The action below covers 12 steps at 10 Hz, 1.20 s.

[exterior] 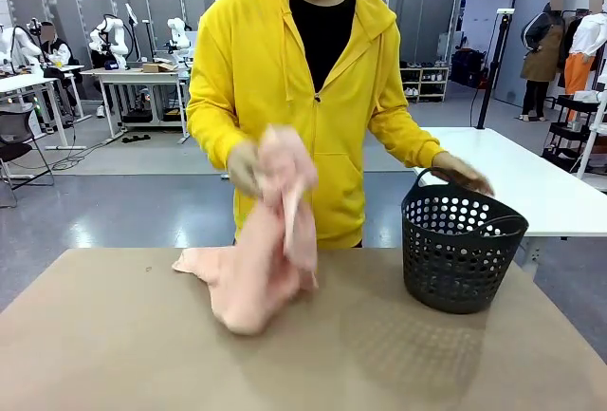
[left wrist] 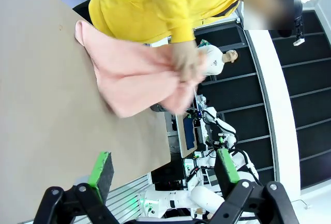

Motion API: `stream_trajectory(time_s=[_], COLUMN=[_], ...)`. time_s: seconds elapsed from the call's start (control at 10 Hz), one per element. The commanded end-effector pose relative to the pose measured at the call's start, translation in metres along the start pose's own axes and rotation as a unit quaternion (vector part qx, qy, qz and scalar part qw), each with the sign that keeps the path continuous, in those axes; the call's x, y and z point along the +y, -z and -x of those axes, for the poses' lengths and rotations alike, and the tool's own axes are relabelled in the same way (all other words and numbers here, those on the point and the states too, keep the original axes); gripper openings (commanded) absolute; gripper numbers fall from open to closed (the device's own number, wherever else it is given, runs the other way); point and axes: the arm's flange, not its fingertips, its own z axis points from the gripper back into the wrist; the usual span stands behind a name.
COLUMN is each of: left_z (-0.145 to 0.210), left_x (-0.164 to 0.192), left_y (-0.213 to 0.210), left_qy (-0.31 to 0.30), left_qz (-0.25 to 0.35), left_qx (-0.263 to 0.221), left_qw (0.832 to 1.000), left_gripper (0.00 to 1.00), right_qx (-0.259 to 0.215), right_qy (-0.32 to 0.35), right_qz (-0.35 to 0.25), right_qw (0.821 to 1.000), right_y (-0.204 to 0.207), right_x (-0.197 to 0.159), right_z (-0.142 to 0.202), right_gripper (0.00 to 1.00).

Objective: Fold the towel.
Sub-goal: Grab the top end of the 100 cm Hotel Towel extended by the human.

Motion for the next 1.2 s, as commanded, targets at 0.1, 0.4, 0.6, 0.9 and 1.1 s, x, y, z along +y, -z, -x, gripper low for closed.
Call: stream_trajectory(time_s=[0.1, 0.4, 0.6, 0.9, 1.1], left_z=[-0.0011, -0.0011, -0.0011, -0.0011, -0.0011], left_x=[-0.0009, -0.0009, -0.0009, -0.0009, -0.0009], left_y=[-0.0026, -0.0026, -0.0026, -0.0026, -0.0026], left_qy=[0.004, 0.004, 0.004, 0.004, 0.004], left_qz=[0.004, 0.004, 0.004, 0.004, 0.004], left_qx=[0.004, 0.004, 0.004, 0.004, 0.004], left_qw=[1.000, 1.000, 1.000, 1.000, 1.000], left_gripper=[1.00, 1.00, 1.00, 1.00, 1.00], right_qx=[-0.005, -0.005, -0.005, -0.005, -0.005], right_qy=[-0.004, -0.004, -0.004, -0.004, -0.004], right_qz=[-0.006, -0.006, -0.006, -0.006, -0.006], right_qw=[1.000, 1.000, 1.000, 1.000, 1.000], right_y=[-0.0002, -0.0002, -0.0002, -0.0002, -0.0002], right_x=[0.0003, 0.0003, 0.0003, 0.0003, 0.0003], right_z=[-0.0011, -0.0011, -0.0011, -0.0011, -0.0011], right_gripper=[1.00, 1.00, 1.00, 1.00, 1.00])
